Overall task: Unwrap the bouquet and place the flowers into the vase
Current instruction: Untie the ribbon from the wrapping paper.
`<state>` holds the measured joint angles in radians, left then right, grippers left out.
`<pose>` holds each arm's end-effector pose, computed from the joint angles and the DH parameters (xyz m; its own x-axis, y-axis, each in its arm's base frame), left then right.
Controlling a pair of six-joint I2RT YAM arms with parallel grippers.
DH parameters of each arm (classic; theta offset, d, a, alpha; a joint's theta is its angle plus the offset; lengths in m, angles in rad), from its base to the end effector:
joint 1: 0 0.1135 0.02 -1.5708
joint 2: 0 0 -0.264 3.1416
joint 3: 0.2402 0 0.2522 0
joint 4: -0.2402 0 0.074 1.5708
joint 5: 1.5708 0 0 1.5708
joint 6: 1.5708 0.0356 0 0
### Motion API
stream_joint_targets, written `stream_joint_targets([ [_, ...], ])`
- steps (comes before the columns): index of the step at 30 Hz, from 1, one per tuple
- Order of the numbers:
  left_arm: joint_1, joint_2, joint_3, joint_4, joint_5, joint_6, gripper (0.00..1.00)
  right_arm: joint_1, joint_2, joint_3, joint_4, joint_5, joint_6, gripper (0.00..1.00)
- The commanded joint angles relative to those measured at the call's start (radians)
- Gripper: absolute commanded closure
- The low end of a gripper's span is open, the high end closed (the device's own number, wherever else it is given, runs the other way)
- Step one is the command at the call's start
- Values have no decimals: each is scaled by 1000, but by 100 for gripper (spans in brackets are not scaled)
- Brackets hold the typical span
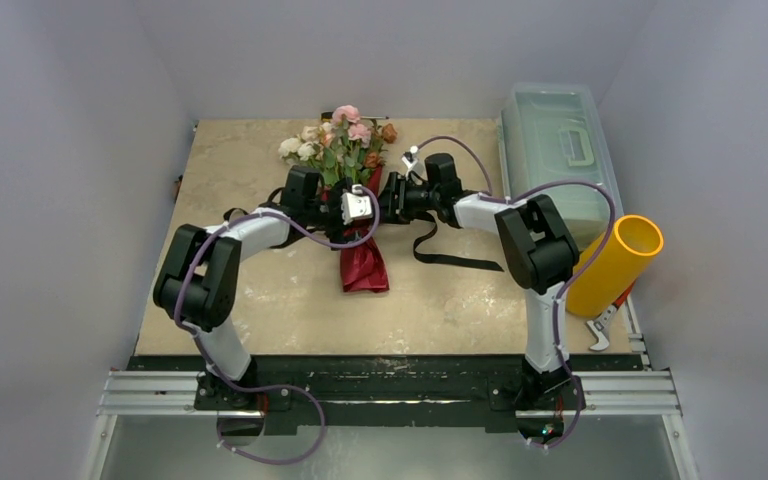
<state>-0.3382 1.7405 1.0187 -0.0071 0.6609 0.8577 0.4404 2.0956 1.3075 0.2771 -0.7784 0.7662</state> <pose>0.3364 -0.1415 0.1889 0.1138 0.5929 -0.7972 0.9291 0.2207 0.2967 0.4002 0.2162 0.1620 -0.9134 0.1154 -0.3904 -0.3112 0.4205 0.8522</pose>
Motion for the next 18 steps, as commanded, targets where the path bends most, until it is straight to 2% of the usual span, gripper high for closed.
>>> stream_joint_targets([
  [1, 8, 31, 36, -21, 54, 64, 1, 3, 22, 37, 48, 2, 27, 42],
  [7, 11, 48, 26, -25, 52, 74, 0, 2, 40, 49, 85, 19, 43, 50],
  [11, 13, 56, 12, -31, 52, 78, 0, 3, 45, 46, 89, 27, 44, 62],
  [18, 15, 67, -17, -63, 39, 132, 1, -3, 55, 48, 99, 57, 38, 75],
])
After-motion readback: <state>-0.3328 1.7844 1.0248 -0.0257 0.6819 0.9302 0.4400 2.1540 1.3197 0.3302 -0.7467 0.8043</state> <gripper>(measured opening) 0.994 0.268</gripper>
